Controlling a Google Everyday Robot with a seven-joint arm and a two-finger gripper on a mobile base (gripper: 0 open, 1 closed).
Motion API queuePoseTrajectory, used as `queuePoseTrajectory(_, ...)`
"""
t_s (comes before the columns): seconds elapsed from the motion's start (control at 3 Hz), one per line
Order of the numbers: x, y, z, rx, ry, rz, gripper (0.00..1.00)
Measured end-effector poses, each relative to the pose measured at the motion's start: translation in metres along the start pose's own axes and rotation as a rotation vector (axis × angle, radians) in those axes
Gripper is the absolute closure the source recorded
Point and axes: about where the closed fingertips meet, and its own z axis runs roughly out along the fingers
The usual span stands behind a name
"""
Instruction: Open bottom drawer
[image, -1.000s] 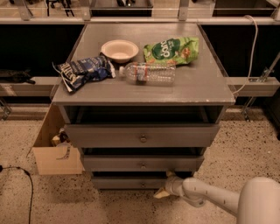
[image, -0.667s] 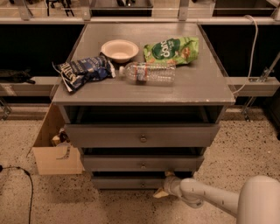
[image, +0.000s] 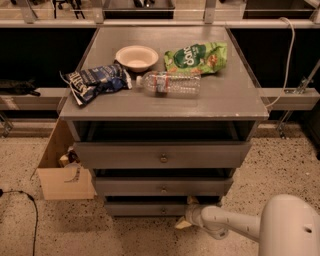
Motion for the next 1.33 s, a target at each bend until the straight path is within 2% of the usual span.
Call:
queuePoseTrajectory(0.33,0.0205,0.0140,0.0114,-0.033,0.033,0.024,0.00)
queuePoseTrajectory(0.67,0.0245,0.0163,0.0132,-0.038,0.040,0.026,0.14)
queuePoseTrajectory(1.33,0.0244,0.0164,0.0132,-0.038,0.040,0.026,0.60)
